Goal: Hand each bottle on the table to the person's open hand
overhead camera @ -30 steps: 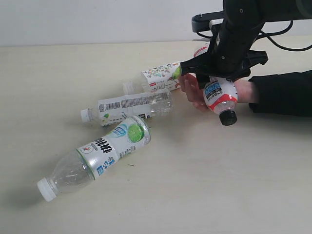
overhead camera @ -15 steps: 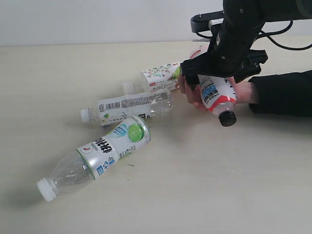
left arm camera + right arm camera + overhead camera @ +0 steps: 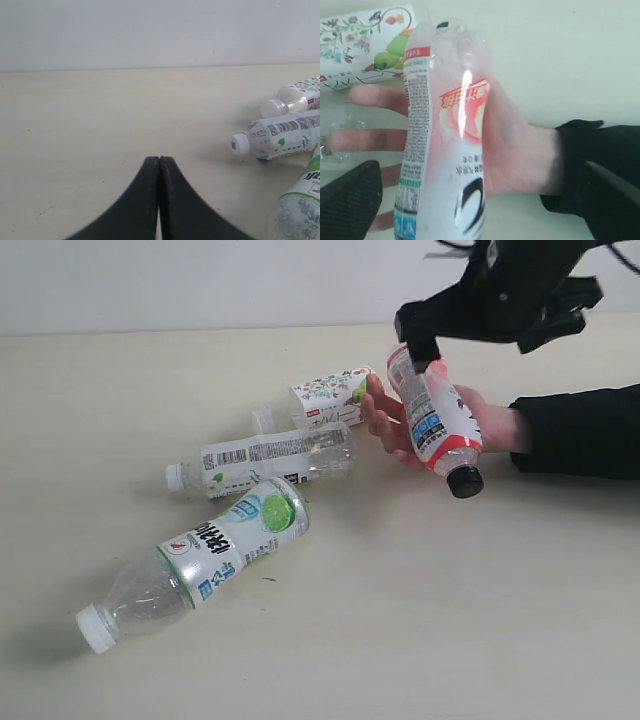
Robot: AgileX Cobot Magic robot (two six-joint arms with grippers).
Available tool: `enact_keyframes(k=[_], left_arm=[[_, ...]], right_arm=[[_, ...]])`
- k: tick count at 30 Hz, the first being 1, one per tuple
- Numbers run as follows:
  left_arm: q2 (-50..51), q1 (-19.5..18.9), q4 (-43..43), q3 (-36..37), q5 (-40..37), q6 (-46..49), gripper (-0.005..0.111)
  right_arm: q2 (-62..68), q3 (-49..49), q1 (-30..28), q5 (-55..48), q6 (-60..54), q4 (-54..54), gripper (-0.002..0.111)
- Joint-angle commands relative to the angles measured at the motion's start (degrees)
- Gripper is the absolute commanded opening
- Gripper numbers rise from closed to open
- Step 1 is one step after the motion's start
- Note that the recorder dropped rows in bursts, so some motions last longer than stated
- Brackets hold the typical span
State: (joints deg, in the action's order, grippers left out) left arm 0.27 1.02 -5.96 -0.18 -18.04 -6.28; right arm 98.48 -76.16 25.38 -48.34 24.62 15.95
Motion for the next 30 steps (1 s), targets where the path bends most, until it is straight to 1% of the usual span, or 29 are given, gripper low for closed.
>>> enact_keyframes(k=[1, 2, 3, 5, 6, 7, 8, 9, 10, 14, 17, 20, 24, 30], left_arm=[[-0.27, 0.32, 0.44, 0.18, 0.21, -0.07, 0.002], [-0.27, 0.32, 0.44, 0.18, 0.21, -0.07, 0.002], [-0.27, 0.32, 0.44, 0.18, 0.21, -0.07, 0.002], [-0.27, 0.32, 0.44, 0.18, 0.21, -0.07, 0.002], [-0.27, 0.32, 0.44, 0.18, 0.21, -0.07, 0.002], [-0.27, 0.32, 0.44, 0.18, 0.21, -0.07, 0.002], [-0.27, 0.32, 0.44, 0.18, 0.21, -0.07, 0.002], [-0.27, 0.32, 0.44, 0.18, 0.21, -0.07, 0.002], [-0.27, 0.32, 0.44, 0.18, 0.21, -0.07, 0.002], [-0.27, 0.32, 0.44, 0.18, 0.21, -0.07, 0.002], [-0.27, 0.32, 0.44, 0.18, 0.21, -0.07, 0.002], [-0.27, 0.32, 0.44, 0.18, 0.21, -0.07, 0.002], [-0.27, 0.32, 0.44, 0.18, 0.21, -0.07, 0.002], [-0.27, 0.32, 0.44, 0.18, 0.21, -0.07, 0.002]], right_arm=[[-9.33, -0.24, -0.12, -7.23, -2.66, -0.11, 0.103], [-11.50, 0.01, -0.12, -8.89, -4.26, -0.86, 0.099], [-13.93, 0.60, -0.12, -9.85, -5.90, -1.89, 0.093], [-18.75, 2.77, -0.12, -10.05, -7.87, -3.09, 0.077], [-21.64, 4.53, -0.12, -9.55, -8.56, -3.47, 0.066], [-24.74, 6.66, -0.12, -8.64, -9.70, -3.61, 0.052], [-27.95, 9.05, -0.12, -8.06, -10.45, -3.47, 0.035], [-30.69, 11.05, -0.12, -7.62, -11.35, -3.35, 0.021], [-34.12, 13.62, -0.12, -7.61, -12.51, -2.96, 0.003], [-48.29, 23.18, -0.12, -6.71, -13.58, 1.21, 0.000], [-57.63, 29.46, -0.12, -2.92, -16.05, 3.03, 0.000], [-65.63, 34.88, -0.12, -2.10, -18.03, 5.51, 0.000], [-74.97, 39.87, -0.12, 0.44, -18.64, 5.86, 0.000], [-84.58, 47.07, -0.12, 10.12, -16.04, 5.72, 0.000]])
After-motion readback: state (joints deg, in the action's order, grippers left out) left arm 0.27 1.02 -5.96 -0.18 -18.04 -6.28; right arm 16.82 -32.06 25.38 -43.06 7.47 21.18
